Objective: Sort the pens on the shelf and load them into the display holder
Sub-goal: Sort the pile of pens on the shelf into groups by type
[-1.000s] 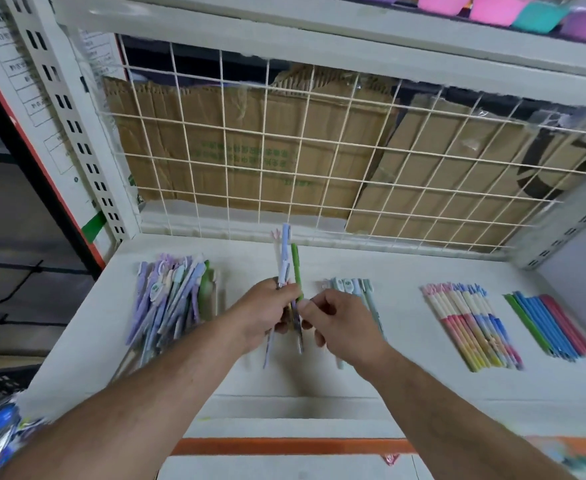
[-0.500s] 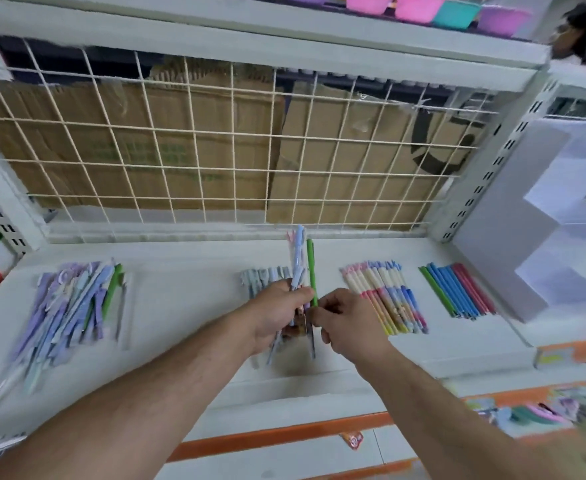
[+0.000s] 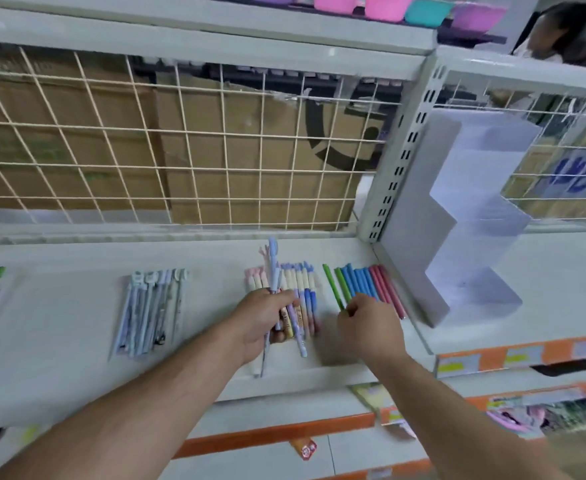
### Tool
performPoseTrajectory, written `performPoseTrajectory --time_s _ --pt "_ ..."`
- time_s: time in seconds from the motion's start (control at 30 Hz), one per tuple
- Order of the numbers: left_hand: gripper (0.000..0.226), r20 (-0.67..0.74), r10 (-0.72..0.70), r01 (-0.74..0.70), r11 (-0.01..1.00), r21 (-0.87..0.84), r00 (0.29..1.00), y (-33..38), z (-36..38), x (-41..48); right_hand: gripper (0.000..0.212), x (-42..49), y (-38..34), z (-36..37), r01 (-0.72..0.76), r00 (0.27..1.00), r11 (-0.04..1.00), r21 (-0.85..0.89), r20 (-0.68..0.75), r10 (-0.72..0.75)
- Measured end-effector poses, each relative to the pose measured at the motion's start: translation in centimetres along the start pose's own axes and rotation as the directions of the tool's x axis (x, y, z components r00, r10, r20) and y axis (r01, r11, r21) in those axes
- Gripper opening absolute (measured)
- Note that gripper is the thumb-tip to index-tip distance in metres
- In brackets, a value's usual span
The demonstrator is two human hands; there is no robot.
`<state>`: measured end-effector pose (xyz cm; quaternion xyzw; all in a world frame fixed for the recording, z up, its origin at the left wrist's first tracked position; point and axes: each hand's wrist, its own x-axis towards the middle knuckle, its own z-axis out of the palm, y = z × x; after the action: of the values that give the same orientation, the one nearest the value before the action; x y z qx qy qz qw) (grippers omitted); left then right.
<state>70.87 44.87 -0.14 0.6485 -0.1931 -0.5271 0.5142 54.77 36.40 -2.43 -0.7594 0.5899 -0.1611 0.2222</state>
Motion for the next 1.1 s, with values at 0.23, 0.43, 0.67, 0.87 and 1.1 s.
performPoseTrajectory --time_s 0.23,0.43,0.67,0.87,1.1 --pt "0.020 -0.043 -0.027 0.026 0.999 -0.027 0.999 0.2 1.2 0.4 0.008 1.8 1.1 0.0 0.227 0.971 0.936 -0.269 -0.012 -0.239" --pt "0.018 -0.070 -0.002 0.002 1.000 -0.007 0.998 1.1 1.1 1.0 0.020 2.9 1.6 0.6 0.385 0.920 0.857 -0.342 0.070 -0.385" --pt "0.024 -0.011 0.014 -0.014 1.000 0.003 1.000 1.5 0.0 1.2 0.021 2.5 -1.6 0.2 0.247 0.967 0.933 0.262 0.002 -0.256" --pt "0.022 0.054 0.027 -0.025 0.999 -0.041 0.998 1.8 -2.0 0.7 0.019 -0.1 -5.5 0.3 -0.013 0.898 0.778 0.628 0.350 -0.267" --pt "0.016 0.001 -0.020 0.020 0.997 -0.069 1.000 1.3 -5.2 0.3 0.008 -1.0 -7.3 2.5 -0.016 0.915 0.833 0.552 0.343 -0.210"
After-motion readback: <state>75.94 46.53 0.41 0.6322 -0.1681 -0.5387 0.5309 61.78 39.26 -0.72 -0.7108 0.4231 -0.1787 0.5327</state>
